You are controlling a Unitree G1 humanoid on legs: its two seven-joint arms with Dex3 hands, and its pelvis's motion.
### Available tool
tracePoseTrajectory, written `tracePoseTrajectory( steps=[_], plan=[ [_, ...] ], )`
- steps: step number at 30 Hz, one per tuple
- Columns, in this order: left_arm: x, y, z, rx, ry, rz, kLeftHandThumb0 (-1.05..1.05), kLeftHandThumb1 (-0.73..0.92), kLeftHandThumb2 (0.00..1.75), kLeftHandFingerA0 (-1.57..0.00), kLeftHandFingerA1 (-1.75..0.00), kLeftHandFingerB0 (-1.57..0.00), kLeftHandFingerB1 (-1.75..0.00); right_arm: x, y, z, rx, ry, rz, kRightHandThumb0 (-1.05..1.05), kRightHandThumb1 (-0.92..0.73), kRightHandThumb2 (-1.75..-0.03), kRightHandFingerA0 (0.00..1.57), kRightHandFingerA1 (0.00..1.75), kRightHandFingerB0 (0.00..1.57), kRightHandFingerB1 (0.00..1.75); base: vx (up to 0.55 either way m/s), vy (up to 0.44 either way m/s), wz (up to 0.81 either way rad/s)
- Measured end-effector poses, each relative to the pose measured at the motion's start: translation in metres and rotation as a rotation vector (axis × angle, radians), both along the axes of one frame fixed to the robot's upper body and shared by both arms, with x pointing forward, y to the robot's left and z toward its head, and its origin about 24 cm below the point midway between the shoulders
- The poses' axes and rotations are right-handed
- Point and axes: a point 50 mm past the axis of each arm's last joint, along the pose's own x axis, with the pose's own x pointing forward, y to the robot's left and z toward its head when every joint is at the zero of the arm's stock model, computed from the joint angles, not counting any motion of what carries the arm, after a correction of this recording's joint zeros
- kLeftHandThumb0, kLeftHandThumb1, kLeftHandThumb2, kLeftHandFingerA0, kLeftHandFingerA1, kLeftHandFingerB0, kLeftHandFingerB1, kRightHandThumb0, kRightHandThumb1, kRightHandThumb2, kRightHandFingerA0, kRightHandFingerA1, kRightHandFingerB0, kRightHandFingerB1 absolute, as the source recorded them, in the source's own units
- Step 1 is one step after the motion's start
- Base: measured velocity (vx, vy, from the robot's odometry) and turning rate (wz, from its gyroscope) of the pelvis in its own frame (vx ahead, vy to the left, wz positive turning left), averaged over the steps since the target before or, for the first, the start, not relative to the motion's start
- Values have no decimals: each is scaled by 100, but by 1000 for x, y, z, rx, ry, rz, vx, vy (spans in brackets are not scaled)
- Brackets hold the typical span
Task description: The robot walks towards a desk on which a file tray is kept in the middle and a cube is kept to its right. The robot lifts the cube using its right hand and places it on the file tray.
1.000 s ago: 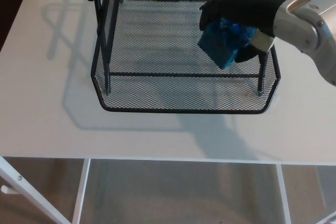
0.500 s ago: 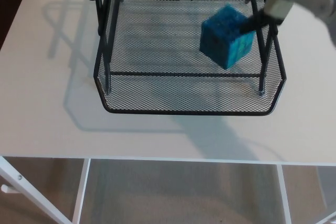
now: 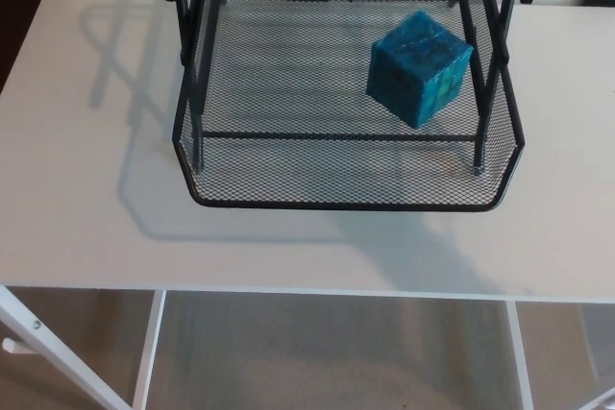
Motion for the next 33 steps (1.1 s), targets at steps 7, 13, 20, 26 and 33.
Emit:
tracePoseTrajectory(
  steps=[7, 13, 20, 26, 33],
  plan=[
    [3, -1, 0, -3, -7, -2, -81, 92, 71, -45, -72, -21, -54, -14, -46, -16, 109, 15, -100, -44, -57, -57, 78, 81, 34, 32, 0, 0, 0],
    [6, -2, 0, -5, -15, -5, -81, 92, 70, -44, -70, -17, -53, -25, -87, -48, 200, 74, -205, -54, -47, -75, 15, 47, 28, 44, 0, 0, 0],
    [8, -2, 1, -6, -20, -6, -81, 92, 69, -40, -70, -16, -53, -47, -138, -88, 319, 142, -362, -58, -74, -65, 78, 129, 1, 19, 0, 0, 0],
    [8, -2, 1, -6, -20, -6, -79, 72, 104, -29, -71, -7, -56, -77, -185, -131, 457, 207, -539, -65, -92, -98, 13, 40, 0, 7, 0, 0, 0],
    [7, -1, 1, -5, -27, 11, -78, 71, 106, -5, -61, -3, -45, -134, -241, -201, 646, 311, -859, -69, -92, -85, 10, 60, 0, 0, 0, 0, 0]
  ],
)
